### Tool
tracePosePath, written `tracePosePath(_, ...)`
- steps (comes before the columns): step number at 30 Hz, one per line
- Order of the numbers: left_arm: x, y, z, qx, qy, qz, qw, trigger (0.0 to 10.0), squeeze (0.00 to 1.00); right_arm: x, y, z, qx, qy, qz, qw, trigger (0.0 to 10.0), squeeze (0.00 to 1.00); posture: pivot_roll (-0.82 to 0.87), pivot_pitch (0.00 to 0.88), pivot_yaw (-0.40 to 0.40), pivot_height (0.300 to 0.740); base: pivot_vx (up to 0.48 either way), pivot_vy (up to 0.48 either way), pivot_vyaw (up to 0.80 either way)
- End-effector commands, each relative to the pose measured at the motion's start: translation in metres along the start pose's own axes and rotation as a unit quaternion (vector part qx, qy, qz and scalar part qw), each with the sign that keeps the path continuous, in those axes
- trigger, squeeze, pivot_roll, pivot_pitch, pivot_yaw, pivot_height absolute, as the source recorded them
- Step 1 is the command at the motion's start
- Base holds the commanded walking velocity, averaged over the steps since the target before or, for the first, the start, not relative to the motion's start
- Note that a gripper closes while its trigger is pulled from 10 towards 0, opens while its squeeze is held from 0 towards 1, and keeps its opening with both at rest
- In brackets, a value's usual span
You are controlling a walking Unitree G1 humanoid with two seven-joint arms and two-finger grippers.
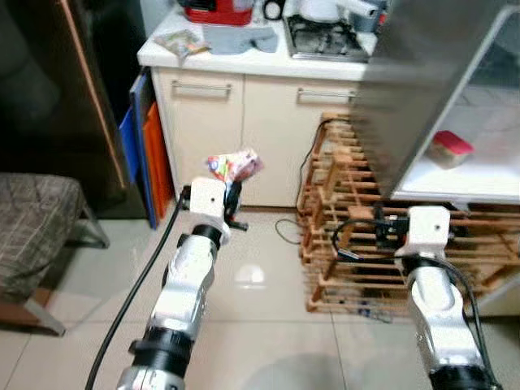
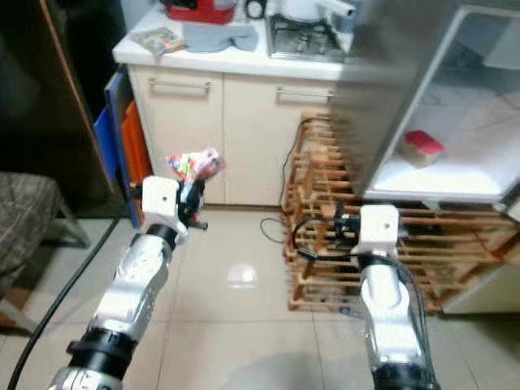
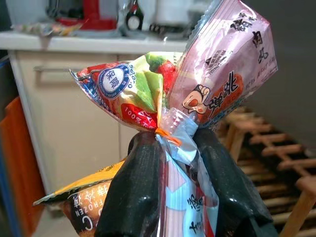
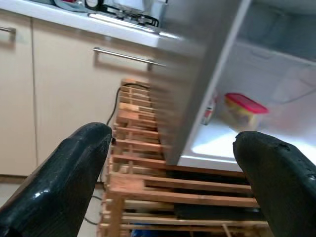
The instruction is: Restocking fridge
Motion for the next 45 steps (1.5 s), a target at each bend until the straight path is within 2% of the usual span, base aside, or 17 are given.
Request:
tracePosePath(1, 0.004, 0.002, -0.002, 0.003, -0.007, -0.009, 1.0, 10.0, 0.0, 0.002, 0.006, -0.001, 0.008, -0.004, -0.002, 1.0, 10.0, 1.0, -0.09, 0.0, -0.056, 0.74, 0.33, -0.345, 0.0)
tracePosePath(21, 0.008, -0.025, -0.009, -0.05, -0.015, -0.011, 0.999, 10.0, 0.0, 0.002, 0.011, -0.004, 0.016, -0.006, -0.002, 1.0, 10.0, 1.0, -0.1, 0.0, -0.049, 0.74, 0.318, -0.355, 0.0)
tracePosePath(27, 0.008, -0.046, -0.006, -0.112, -0.016, -0.034, 0.993, 10.0, 0.0, 0.002, 0.013, -0.004, 0.016, -0.007, -0.003, 1.0, 10.0, 1.0, -0.1, 0.0, -0.043, 0.74, 0.044, -0.446, 0.0)
tracePosePath(38, 0.01, -0.054, -0.002, -0.133, -0.025, -0.031, 0.99, 10.0, 0.0, -0.001, 0.011, -0.001, 0.017, -0.004, -0.001, 1.0, 10.0, 1.0, -0.11, 0.0, -0.046, 0.74, 0.0, -0.478, 0.0)
tracePosePath(45, 0.013, -0.046, -0.009, -0.11, -0.025, -0.022, 0.993, 10.0, 0.0, 0.002, 0.012, -0.002, 0.019, -0.008, 0.0, 1.0, 10.0, 1.0, -0.11, 0.0, -0.047, 0.74, 0.09, -0.424, 0.0)
Point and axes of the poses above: a point about 5 cm out from each wrist's last joint towards the gripper, its own z axis pointing back from the gripper into the wrist, its own x axis along the axis of the wrist's last joint, y = z × x, the point moved 3 cm from there along -z, pointing out of the wrist towards the gripper, and after that the axes turned 11 degrees about z, right-handed, at the moved point
